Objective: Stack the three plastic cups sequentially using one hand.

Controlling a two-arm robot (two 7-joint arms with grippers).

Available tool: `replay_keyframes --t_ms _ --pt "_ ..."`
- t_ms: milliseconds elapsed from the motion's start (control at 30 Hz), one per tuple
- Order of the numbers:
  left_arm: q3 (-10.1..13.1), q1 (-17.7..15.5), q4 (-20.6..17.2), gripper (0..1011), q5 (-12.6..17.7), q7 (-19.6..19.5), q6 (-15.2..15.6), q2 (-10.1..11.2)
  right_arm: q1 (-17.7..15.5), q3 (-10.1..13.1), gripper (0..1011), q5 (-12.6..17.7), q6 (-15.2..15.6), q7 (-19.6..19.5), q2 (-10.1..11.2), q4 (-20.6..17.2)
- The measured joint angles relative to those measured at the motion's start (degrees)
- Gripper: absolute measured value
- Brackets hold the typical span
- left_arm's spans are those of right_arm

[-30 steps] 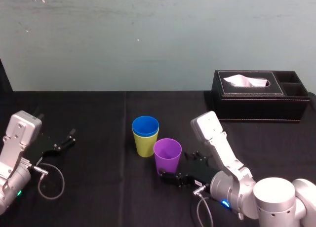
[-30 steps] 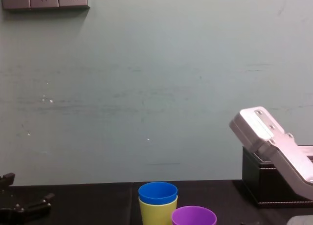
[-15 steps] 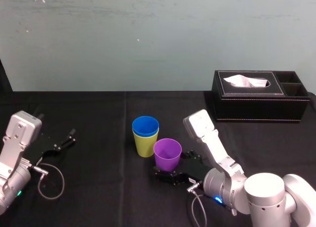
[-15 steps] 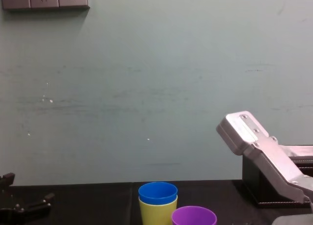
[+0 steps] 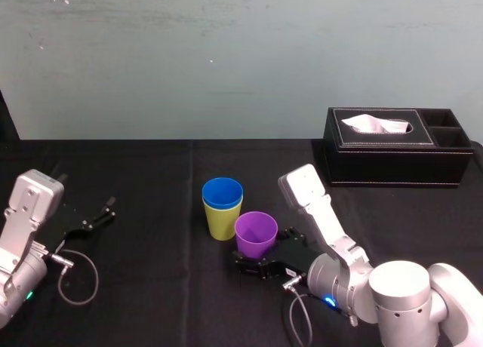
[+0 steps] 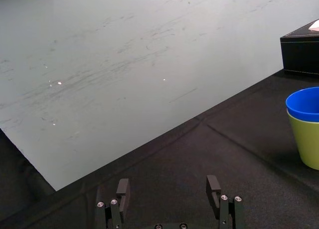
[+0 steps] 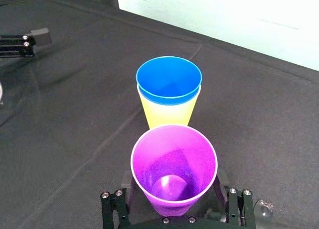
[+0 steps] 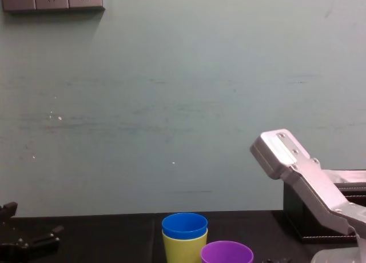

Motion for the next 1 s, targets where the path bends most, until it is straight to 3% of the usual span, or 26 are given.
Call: replay_keyframes --t_ms 433,600,800,1000 --pt "0.0 0.0 0.0 1000 0.0 0.0 0.0 0.0 0.2 0.1 997 -0.1 0.0 0.1 -0.2 0.2" --pt "0.0 0.0 0.0 1000 0.0 0.0 0.0 0.0 0.2 0.1 908 -0.1 0.0 0.1 -0.2 0.2" --pt "0.0 0.0 0.0 1000 0.0 0.0 0.0 0.0 0.1 0.1 733 -0.1 0.0 0.1 -0.1 0.1" --pt "0.0 0.0 0.0 1000 0.0 0.0 0.0 0.0 0.1 0.1 708 0.0 0.0 0.1 -0.1 0.1"
